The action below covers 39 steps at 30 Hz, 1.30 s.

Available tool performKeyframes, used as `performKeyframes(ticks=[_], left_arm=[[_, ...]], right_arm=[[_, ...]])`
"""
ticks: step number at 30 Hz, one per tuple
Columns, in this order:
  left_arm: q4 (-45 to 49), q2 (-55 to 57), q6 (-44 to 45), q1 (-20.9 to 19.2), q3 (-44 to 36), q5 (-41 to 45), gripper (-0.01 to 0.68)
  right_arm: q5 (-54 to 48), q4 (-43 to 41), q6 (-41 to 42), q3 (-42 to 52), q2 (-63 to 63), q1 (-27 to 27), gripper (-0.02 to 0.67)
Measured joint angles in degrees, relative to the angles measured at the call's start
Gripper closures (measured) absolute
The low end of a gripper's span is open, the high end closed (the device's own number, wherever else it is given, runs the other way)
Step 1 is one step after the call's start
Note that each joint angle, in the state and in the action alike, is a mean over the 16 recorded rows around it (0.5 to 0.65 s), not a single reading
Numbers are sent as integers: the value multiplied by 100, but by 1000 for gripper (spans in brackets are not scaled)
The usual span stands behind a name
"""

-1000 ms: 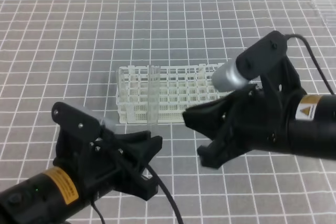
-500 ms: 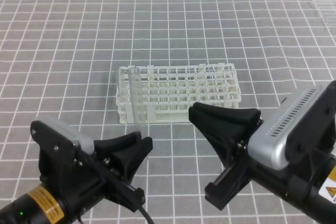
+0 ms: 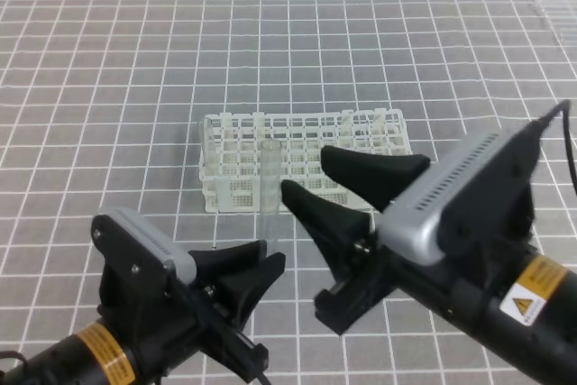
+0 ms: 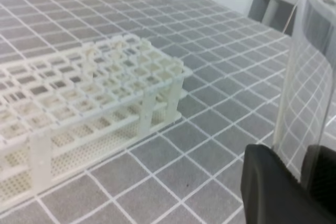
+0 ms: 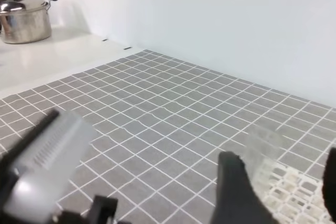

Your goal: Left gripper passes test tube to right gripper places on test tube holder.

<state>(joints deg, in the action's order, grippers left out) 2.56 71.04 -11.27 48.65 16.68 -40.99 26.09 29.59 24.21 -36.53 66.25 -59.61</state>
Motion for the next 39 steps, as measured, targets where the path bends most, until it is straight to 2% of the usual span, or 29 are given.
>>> performKeyframes(ticks=[17, 39], left_arm=[[77, 324, -7, 1, 1, -586, 668], [115, 329, -8, 17, 0, -675, 669]], right_arm=[[416, 25, -93, -389, 837, -1, 614], [1010, -517, -1149, -462, 1327, -1, 618]])
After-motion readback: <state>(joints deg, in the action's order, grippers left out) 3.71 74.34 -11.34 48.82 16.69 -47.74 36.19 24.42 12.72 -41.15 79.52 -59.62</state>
